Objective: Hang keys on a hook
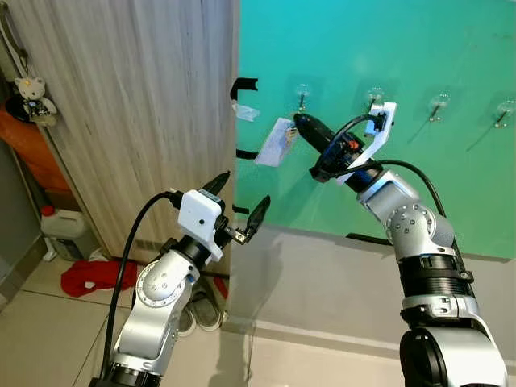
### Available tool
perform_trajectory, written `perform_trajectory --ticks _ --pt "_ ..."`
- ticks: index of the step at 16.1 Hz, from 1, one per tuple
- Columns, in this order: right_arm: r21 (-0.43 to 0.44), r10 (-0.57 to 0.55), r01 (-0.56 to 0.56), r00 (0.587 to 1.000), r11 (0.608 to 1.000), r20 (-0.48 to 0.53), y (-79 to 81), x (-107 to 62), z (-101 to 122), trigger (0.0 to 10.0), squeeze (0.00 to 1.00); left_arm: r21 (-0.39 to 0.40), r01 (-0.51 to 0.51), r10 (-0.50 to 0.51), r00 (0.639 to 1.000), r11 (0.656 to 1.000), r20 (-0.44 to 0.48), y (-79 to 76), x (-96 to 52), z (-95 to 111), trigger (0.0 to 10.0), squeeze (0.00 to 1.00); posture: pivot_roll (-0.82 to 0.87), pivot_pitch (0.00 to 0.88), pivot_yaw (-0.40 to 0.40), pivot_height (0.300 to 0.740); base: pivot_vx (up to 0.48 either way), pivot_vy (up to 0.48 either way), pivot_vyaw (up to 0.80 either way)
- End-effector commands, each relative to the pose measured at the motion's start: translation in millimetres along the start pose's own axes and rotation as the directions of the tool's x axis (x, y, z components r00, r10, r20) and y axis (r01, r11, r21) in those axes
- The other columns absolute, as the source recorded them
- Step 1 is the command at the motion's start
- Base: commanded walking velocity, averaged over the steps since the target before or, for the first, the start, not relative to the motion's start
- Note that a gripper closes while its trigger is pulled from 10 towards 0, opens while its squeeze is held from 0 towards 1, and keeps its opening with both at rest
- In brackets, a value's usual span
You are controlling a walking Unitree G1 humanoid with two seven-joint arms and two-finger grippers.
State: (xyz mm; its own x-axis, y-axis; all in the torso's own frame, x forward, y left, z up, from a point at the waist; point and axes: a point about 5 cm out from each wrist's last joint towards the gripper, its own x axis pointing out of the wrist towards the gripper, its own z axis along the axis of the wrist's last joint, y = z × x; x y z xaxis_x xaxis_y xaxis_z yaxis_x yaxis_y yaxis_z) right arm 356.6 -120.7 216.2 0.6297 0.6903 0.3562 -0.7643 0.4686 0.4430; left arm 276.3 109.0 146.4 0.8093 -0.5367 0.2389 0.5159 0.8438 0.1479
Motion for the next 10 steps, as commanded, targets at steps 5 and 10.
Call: perform_trajectory --ticks 5,10 --pt "0.035 -0.018 0.016 0.996 0.999 0.082 -3.4 6.2 17.9 10.0 0.0 0.003 0.02 -0.02 1.0 1.0 0.025 -3.3 2.4 5.1 10.0 0.0 0.09 0.0 -0.058 0.74 0.0 0.0 0.0" --pt "0.191 -0.11 0.092 0.99 0.977 0.09 -18.5 6.7 12.8 10.0 0.0 -0.001 0.016 -0.016 1.0 1.0 0.01 -3.6 1.4 3.5 10.0 0.0 0.1 0.0 -0.067 0.74 0.0 0.0 0.0"
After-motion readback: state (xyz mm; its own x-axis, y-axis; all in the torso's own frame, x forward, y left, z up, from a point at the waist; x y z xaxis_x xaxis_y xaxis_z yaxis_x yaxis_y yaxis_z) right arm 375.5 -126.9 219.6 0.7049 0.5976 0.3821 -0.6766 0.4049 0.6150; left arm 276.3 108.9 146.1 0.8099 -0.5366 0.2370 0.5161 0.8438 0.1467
